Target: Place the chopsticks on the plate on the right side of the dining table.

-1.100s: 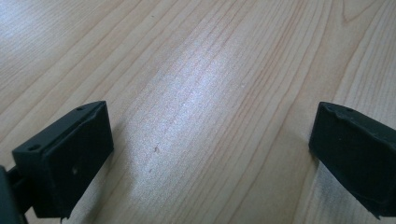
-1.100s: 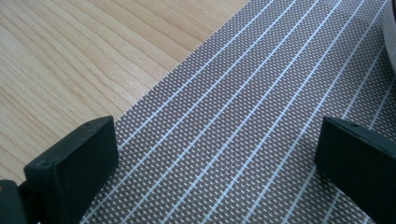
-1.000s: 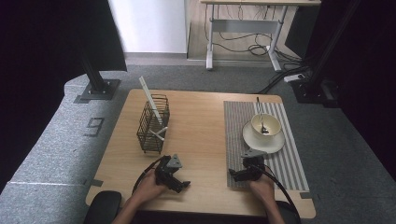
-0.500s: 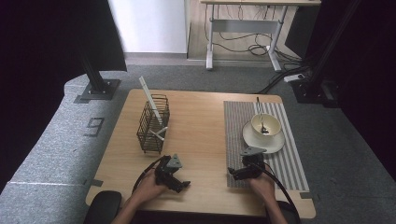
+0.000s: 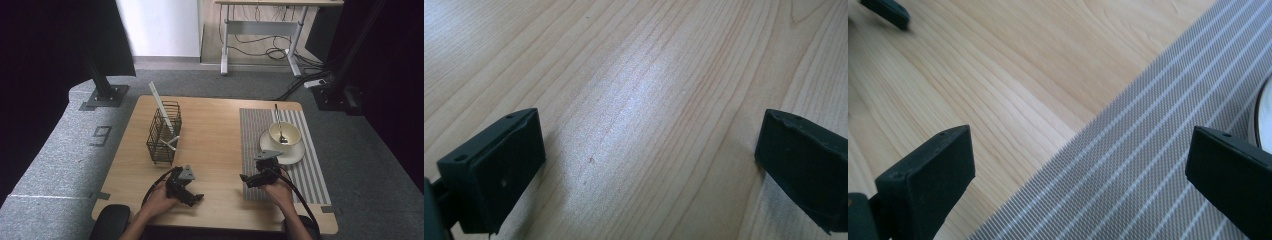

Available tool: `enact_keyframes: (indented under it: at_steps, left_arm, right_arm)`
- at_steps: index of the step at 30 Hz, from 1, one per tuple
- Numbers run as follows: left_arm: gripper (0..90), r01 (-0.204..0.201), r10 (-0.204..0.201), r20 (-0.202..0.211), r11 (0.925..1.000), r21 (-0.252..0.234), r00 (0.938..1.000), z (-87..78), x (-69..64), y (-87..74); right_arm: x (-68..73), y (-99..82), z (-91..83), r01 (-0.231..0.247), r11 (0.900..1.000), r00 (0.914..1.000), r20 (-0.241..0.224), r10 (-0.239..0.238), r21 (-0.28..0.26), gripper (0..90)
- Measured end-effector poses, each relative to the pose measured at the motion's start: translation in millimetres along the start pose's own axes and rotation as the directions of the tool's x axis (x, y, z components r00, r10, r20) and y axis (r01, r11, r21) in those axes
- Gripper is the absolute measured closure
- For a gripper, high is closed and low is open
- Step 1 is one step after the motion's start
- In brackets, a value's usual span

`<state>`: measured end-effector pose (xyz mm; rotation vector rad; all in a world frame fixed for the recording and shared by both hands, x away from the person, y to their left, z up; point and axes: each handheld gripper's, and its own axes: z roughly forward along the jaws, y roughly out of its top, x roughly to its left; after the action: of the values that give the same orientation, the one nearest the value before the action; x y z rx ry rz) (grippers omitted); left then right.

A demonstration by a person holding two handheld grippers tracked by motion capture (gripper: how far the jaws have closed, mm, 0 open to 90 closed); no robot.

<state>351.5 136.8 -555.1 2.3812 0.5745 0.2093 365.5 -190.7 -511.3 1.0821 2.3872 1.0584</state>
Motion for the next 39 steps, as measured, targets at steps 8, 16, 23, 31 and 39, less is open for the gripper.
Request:
enact_keyframes:
  at_steps: [8,16,23,31,39]
  left_arm:
    - [0.0,0.005,-0.005,-0.001,1.0,-0.005,1.0,0.3,-0.3,0.0]
    - [0.0,0.005,-0.005,-0.001,1.0,-0.004,1.0,0.2,-0.2,0.1]
    - [0.0,0.003,-0.003,0.0,1.0,-0.004,1.0,0.2,-0.1,0.1]
    - [0.0,0.0,0.0,-0.002,1.0,-0.002,1.0,0.1,0.1,0.1]
    - [0.0,0.006,-0.006,0.003,1.0,-0.003,1.0,0.0,-0.1,0.2]
  right_arm:
    - [6.0,31.6,-1.4,0.011,0.9998,0.9989,-0.045,-0.011,-0.016,0.0]
    - [16.5,62.0,1.8,0.043,0.9989,0.9957,-0.081,-0.044,-0.019,0.0]
    - [29.3,88.6,5.5,0.074,0.9969,0.9875,-0.138,-0.077,-0.026,0.0]
    - [42.5,115.2,9.2,0.105,0.9938,0.9786,-0.174,-0.11,-0.037,0.0]
    - [53.7,141.8,13.0,0.124,0.9909,0.9647,-0.228,-0.133,-0.051,0.0]
